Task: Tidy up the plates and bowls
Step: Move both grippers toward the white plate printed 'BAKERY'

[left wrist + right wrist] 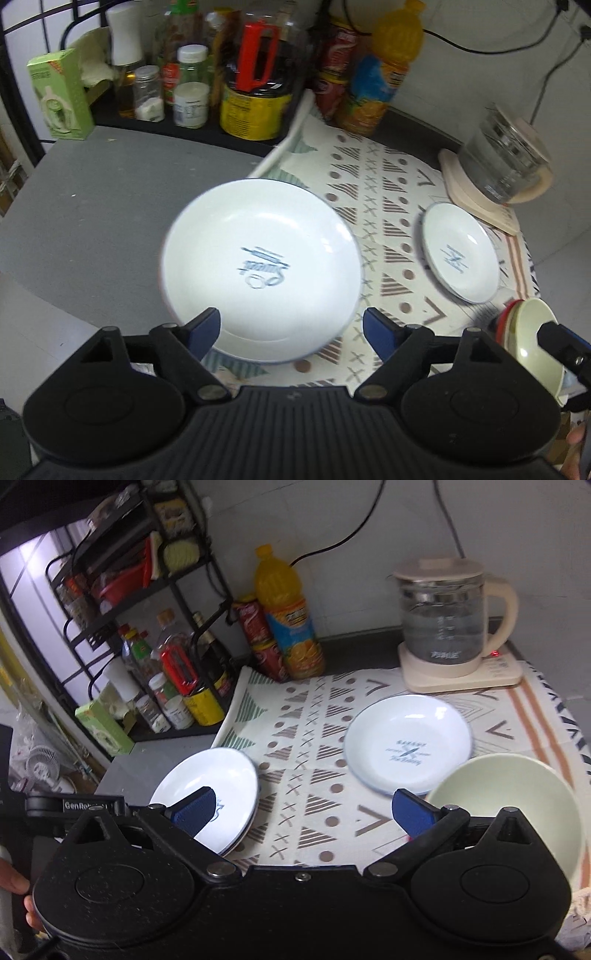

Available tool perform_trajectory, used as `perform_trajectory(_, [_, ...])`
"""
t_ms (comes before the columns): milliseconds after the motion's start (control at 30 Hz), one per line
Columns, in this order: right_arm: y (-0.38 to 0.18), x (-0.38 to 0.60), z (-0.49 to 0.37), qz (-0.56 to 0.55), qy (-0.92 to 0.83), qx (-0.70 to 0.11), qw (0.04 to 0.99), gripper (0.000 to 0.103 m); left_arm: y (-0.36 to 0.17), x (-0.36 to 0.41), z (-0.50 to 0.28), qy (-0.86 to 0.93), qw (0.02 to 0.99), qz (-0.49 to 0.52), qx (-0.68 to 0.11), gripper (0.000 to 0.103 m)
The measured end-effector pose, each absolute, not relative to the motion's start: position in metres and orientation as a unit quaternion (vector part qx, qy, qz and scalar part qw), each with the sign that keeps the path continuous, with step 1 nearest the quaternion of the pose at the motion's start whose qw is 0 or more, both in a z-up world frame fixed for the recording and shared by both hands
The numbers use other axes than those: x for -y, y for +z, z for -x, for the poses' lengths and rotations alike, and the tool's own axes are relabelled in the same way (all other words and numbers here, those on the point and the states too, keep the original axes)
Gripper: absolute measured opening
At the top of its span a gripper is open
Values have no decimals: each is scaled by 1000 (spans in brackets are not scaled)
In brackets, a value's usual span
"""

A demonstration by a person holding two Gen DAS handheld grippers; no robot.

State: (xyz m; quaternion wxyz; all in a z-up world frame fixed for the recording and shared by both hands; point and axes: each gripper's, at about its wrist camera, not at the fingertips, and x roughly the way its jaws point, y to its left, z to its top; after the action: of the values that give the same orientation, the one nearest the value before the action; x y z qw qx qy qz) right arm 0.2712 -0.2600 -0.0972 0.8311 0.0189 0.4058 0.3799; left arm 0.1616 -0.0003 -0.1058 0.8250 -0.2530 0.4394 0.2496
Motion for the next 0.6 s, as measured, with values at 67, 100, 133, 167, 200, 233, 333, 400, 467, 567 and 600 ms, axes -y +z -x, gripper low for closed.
perform_trajectory(67, [-94,267,-277,-25,373,-403,835,103,-104,5,-169,245,828,252,-437,83])
perform_trajectory(100, [-93,270,-279,-26,370,-402,837,103,-104,7,-173,243,829,251,-436,84])
perform_trajectory(133, [-93,272,-283,-26,366,-401,839,103,-105,9,-178,241,830,250,-437,84])
perform_trajectory(167, [-93,273,-287,-26,364,-402,840,103,-105,11,-184,239,831,249,-437,85])
perform_trajectory(200, [-94,275,-292,-28,361,-403,841,103,-106,12,-190,235,832,249,-437,86])
perform_trajectory(233, [-95,276,-295,-28,357,-404,842,103,-108,14,-196,230,834,249,-436,86])
perform_trajectory(333, [-98,280,-310,-28,343,-409,845,103,-113,19,-220,214,837,244,-441,86])
perform_trajectory(400, [-100,282,-320,-29,334,-412,848,103,-116,21,-237,200,839,243,-445,86])
perform_trajectory(467, [-103,284,-331,-33,326,-415,849,103,-119,22,-254,190,839,243,-448,86])
perform_trajectory(567, [-109,285,-349,-40,306,-422,852,103,-122,22,-281,174,839,242,-456,86])
perform_trajectory(600, [-111,286,-356,-46,298,-427,852,103,-123,22,-290,168,838,240,-460,86])
